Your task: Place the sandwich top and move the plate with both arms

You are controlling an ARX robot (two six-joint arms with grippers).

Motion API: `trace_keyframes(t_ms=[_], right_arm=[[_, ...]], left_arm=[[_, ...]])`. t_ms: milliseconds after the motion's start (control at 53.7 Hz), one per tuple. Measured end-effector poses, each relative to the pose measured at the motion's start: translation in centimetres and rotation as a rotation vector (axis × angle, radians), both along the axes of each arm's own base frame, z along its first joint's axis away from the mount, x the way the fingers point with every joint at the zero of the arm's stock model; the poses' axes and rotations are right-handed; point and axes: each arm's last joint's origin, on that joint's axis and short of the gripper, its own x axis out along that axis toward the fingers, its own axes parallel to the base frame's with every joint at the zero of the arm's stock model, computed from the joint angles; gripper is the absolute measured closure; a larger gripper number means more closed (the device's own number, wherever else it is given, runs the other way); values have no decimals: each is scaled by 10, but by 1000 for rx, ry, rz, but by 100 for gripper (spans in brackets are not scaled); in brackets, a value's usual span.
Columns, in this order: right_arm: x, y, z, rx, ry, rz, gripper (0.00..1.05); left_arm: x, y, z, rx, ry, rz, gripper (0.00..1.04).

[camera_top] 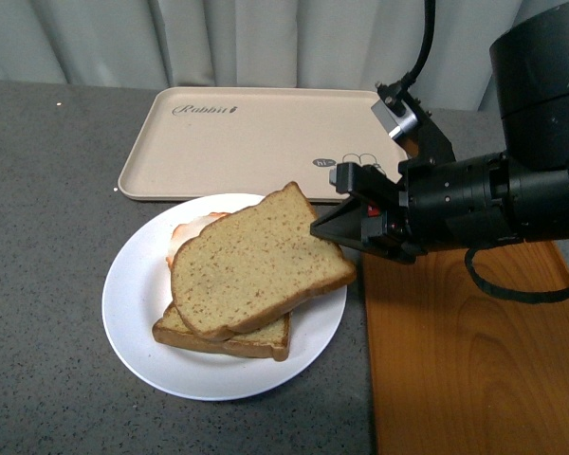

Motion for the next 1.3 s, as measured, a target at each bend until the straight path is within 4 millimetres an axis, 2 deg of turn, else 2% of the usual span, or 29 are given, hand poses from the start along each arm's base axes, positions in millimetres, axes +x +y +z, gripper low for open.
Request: trace_keyframes(t_ms=[149,484,634,764,839,932,988,1062,1099,1193,1304], right_arm=[[6,1,-4,-21,-19,-11,102],[1,-6,0,-55,-54,-14,50],[-7,-25,22,-48,-111,-69,26],[-18,-53,48,-128,-221,-173,7],[-28,-72,58,-262,-316,-240,10],[-40,-95,65,-330,-381,-295,9],[-45,-101,64,-390,-483,-372,13],[-59,-113,64,-525,-728,-638,27],[-70,-116,66,-534,-811,-704,34],[-88,-119,82,-496,-958,-765,52],[-107,-128,91,-495,-961,-750,72]], left_arm=[[0,0,0,0,0,0,6],[0,0,0,0,0,0,6],[0,0,0,0,0,0,6],[0,0,0,0,0,0,6],[0,0,0,0,0,0,6],[0,0,0,0,0,0,6],[0,0,0,0,0,0,6],[0,0,0,0,-2,-1,6],[0,0,0,0,-1,0,6],[0,0,0,0,1,0,6],[0,0,0,0,0,0,6]])
